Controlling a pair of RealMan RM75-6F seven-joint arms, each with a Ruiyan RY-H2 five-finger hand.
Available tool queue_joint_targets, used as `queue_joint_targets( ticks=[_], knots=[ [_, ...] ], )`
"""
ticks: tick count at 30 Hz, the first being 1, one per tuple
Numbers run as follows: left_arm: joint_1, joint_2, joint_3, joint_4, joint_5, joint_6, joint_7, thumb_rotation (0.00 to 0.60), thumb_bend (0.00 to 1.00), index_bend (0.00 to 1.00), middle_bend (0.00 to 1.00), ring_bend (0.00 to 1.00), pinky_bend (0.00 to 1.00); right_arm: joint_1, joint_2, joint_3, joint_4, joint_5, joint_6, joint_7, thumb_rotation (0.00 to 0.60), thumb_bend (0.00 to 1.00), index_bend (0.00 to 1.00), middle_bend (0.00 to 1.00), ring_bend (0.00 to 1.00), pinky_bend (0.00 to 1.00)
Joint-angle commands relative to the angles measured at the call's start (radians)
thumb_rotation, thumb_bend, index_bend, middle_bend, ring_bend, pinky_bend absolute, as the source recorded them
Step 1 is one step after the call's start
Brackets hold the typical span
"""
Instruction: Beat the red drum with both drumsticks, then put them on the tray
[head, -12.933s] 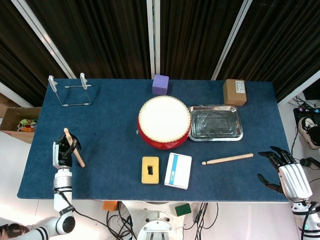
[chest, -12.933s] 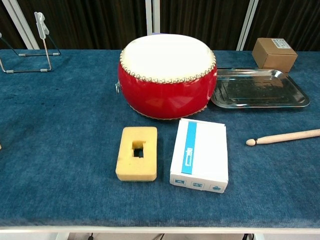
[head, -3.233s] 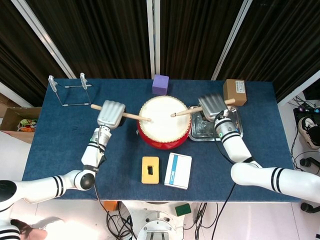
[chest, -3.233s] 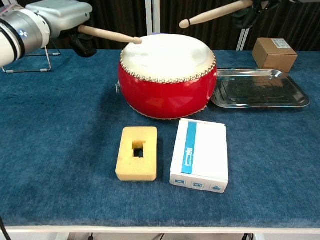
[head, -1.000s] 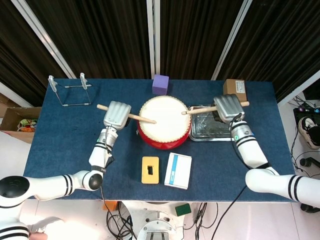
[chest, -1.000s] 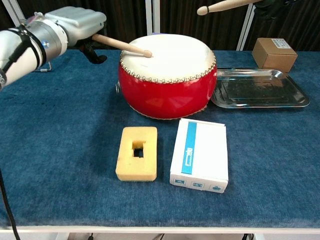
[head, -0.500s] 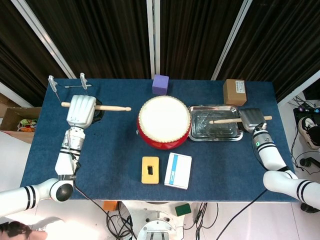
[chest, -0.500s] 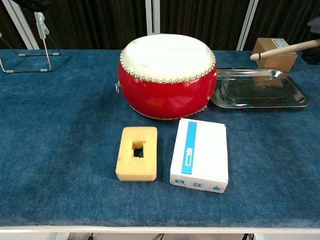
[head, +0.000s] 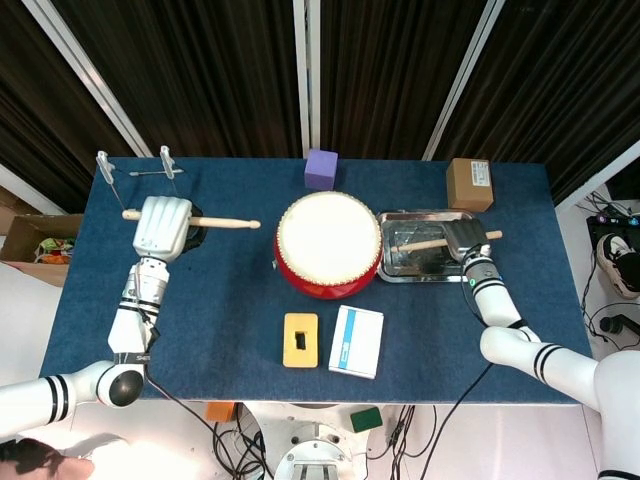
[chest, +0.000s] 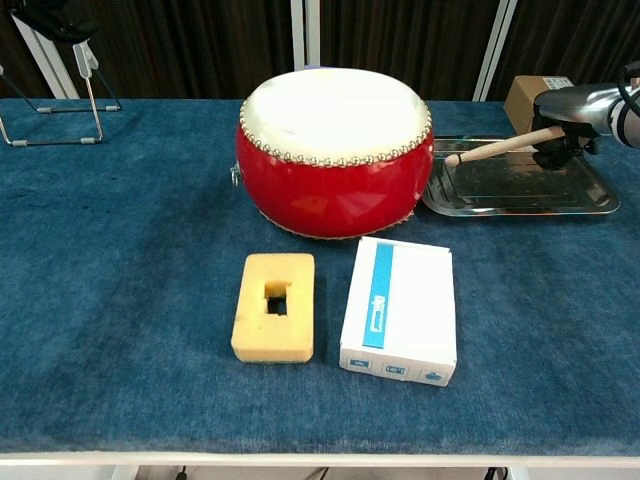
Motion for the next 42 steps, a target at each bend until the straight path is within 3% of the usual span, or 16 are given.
queue_joint_targets(
  ticks=[1, 5, 9, 13, 17, 21, 27, 34, 42],
  knots=[
    [0.003, 0.0, 0.001, 0.002, -0.001, -0.002, -0.001, 0.6, 0.37, 1.0, 1.0, 1.0, 1.0, 0.022, -0.015, 0.009, -0.005, 0.064, 0.01, -0.064, 0.6, 0.29, 0.49, 0.51, 0.36, 0.46],
    [0.005, -0.001, 0.001, 0.004, -0.003, -0.007, -0.003, 0.6, 0.37, 1.0, 1.0, 1.0, 1.0, 0.031, -0.001, 0.012, -0.035, 0.124, 0.022, -0.111, 0.6, 0.16, 0.23, 0.31, 0.16, 0.28],
    [0.005, -0.003, 0.0, 0.005, 0.003, -0.009, -0.004, 0.6, 0.37, 1.0, 1.0, 1.0, 1.0, 0.03, 0.017, 0.018, -0.071, 0.142, 0.035, -0.122, 0.6, 0.09, 0.12, 0.21, 0.07, 0.21],
    [0.006, -0.001, -0.002, 0.001, 0.008, -0.006, -0.003, 0.6, 0.37, 1.0, 1.0, 1.0, 1.0, 0.027, 0.055, 0.017, -0.134, 0.128, 0.058, -0.133, 0.6, 0.08, 0.08, 0.19, 0.04, 0.18],
    [0.005, 0.0, 0.003, 0.001, 0.01, -0.011, 0.009, 0.6, 0.37, 1.0, 1.0, 1.0, 1.0, -0.013, 0.17, 0.035, -0.323, -0.015, 0.161, -0.084, 0.6, 0.09, 0.09, 0.26, 0.06, 0.19],
    [-0.012, -0.015, 0.021, 0.014, -0.011, -0.054, 0.044, 0.6, 0.37, 1.0, 1.0, 1.0, 1.0, -0.076, 0.325, 0.059, -0.544, -0.168, 0.278, -0.019, 0.6, 0.16, 0.16, 0.34, 0.11, 0.25],
    [-0.053, -0.066, -0.002, 0.012, -0.071, -0.07, 0.096, 0.6, 0.37, 1.0, 1.0, 1.0, 1.0, -0.107, 0.485, 0.117, -0.796, -0.236, 0.351, 0.01, 0.6, 0.18, 0.27, 0.4, 0.19, 0.32],
    [-0.114, -0.113, -0.056, -0.006, -0.156, -0.072, 0.151, 0.6, 0.37, 1.0, 1.0, 1.0, 1.0, -0.017, 0.46, 0.19, -0.915, -0.128, 0.345, -0.063, 0.6, 0.19, 0.34, 0.44, 0.22, 0.35],
    [-0.171, -0.157, -0.081, -0.001, -0.239, -0.056, 0.224, 0.6, 0.37, 1.0, 1.0, 1.0, 1.0, 0.149, 0.313, 0.236, -0.896, 0.104, 0.401, -0.243, 0.6, 0.31, 0.38, 0.45, 0.23, 0.37]
  ],
)
